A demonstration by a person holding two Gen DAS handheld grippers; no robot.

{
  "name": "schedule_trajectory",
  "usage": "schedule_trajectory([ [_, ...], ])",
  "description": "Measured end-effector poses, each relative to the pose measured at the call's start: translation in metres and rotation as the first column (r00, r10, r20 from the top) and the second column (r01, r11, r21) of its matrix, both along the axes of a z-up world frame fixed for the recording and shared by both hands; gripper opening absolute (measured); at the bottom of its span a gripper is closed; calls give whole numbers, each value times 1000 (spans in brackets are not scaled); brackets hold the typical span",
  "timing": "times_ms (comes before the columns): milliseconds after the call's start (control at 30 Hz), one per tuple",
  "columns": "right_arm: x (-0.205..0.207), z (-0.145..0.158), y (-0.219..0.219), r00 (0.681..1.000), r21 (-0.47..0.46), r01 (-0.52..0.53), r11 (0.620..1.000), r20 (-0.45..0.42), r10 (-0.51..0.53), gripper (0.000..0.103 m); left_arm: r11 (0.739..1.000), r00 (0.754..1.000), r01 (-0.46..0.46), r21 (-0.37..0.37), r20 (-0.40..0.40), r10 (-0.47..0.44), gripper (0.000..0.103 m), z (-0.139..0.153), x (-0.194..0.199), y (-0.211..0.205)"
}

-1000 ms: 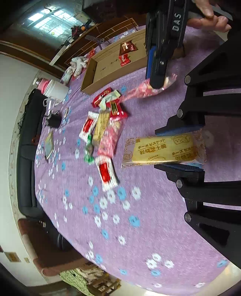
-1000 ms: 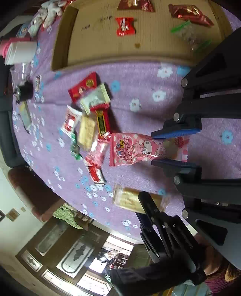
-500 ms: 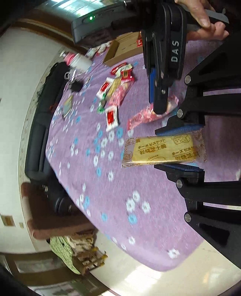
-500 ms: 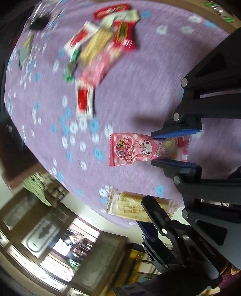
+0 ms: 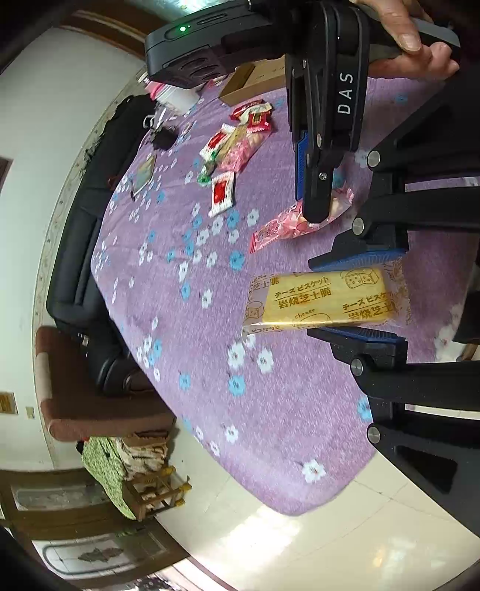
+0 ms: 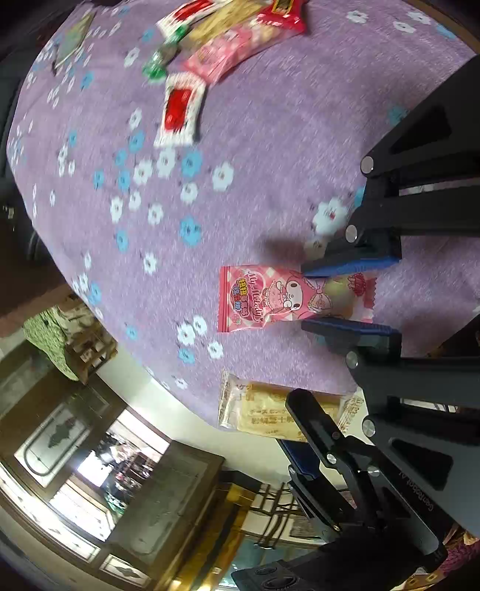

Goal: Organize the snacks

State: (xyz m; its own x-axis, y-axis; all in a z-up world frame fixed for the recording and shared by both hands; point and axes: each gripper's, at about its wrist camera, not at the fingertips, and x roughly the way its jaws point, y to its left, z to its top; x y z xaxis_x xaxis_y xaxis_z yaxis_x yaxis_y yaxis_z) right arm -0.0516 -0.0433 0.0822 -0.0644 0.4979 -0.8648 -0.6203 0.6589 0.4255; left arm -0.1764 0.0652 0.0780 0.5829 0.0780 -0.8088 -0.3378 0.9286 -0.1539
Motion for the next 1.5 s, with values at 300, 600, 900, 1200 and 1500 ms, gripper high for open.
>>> schedule_trajectory([
  [300, 18, 2, -64, 986, -23, 167, 986, 1, -167, 22, 989, 990, 144, -14, 8, -144, 29, 0, 32, -37],
  [600, 22, -10, -65, 983, -53, 183, 982, -23, -185, 22, 993, 994, 112, -22, 0, -112, 29, -5, 25, -26],
  [900, 16, -12, -33, 994, -38, 103, 994, -26, -104, 22, 999, 999, 40, -19, -12, -40, 29, -8, 12, -6],
  [1200, 20, -6, -47, 990, -16, 140, 990, -21, -140, 22, 997, 997, 79, -12, -9, -79, 29, -5, 21, -22],
  [1500, 28, 13, -113, 957, 18, 289, 957, 4, -289, 22, 974, 974, 228, -12, 5, -228, 29, 4, 50, -70],
])
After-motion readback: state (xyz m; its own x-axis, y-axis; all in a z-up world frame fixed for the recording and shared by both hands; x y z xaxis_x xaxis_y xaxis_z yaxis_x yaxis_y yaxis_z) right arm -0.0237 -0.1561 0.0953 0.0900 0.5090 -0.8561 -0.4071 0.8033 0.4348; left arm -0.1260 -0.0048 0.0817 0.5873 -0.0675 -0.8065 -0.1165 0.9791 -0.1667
